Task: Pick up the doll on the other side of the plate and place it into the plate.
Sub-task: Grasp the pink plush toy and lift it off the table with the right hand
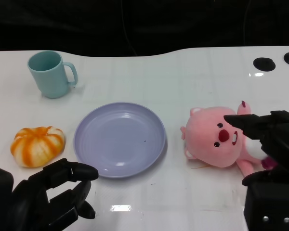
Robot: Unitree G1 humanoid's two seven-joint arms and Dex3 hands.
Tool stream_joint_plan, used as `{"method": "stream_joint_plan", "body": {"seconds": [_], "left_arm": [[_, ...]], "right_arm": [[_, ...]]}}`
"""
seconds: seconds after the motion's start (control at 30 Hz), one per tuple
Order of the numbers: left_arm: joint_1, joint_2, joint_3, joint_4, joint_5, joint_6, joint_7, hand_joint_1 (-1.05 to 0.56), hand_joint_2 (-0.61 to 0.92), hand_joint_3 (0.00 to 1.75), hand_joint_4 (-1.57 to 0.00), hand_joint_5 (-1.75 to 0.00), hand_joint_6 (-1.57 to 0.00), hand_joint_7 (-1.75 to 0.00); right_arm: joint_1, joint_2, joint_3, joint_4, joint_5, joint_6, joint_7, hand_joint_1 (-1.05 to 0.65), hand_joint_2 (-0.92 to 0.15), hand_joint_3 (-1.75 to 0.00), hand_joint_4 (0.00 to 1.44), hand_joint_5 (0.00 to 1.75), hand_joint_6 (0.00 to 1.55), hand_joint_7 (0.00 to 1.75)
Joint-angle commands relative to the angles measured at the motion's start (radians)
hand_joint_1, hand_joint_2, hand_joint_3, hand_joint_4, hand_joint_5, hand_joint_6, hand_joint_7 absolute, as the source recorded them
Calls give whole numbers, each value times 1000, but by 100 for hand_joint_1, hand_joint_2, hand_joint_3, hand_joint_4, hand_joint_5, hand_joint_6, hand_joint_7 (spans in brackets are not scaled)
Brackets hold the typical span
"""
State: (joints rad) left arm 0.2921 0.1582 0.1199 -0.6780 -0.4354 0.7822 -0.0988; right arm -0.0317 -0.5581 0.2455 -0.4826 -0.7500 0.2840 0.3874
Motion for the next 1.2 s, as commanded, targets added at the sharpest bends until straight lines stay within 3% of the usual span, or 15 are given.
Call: {"method": "stream_joint_plan", "body": {"seconds": [0.03,0.33,0.7,1.2], "left_arm": [[8,10,7,-10,5,-3,2,-26,92,49,-54,-164,-57,-119],[15,11,8,-23,3,2,5,-26,92,50,-54,-163,-56,-119],[16,12,7,-26,1,6,7,-26,92,48,-55,-163,-57,-119],[21,14,12,-33,-6,6,4,-26,92,49,-56,-162,-57,-119]], "right_arm": [[-35,2,23,42,-66,-2,5,-63,-80,-1,1,64,25,10],[-103,52,51,173,-184,2,-34,-65,-83,-1,5,62,28,5],[-157,77,50,265,-209,40,-27,-67,-87,-1,3,60,26,2],[-251,130,104,417,-253,108,-16,-73,-90,-1,4,58,26,1]]}}
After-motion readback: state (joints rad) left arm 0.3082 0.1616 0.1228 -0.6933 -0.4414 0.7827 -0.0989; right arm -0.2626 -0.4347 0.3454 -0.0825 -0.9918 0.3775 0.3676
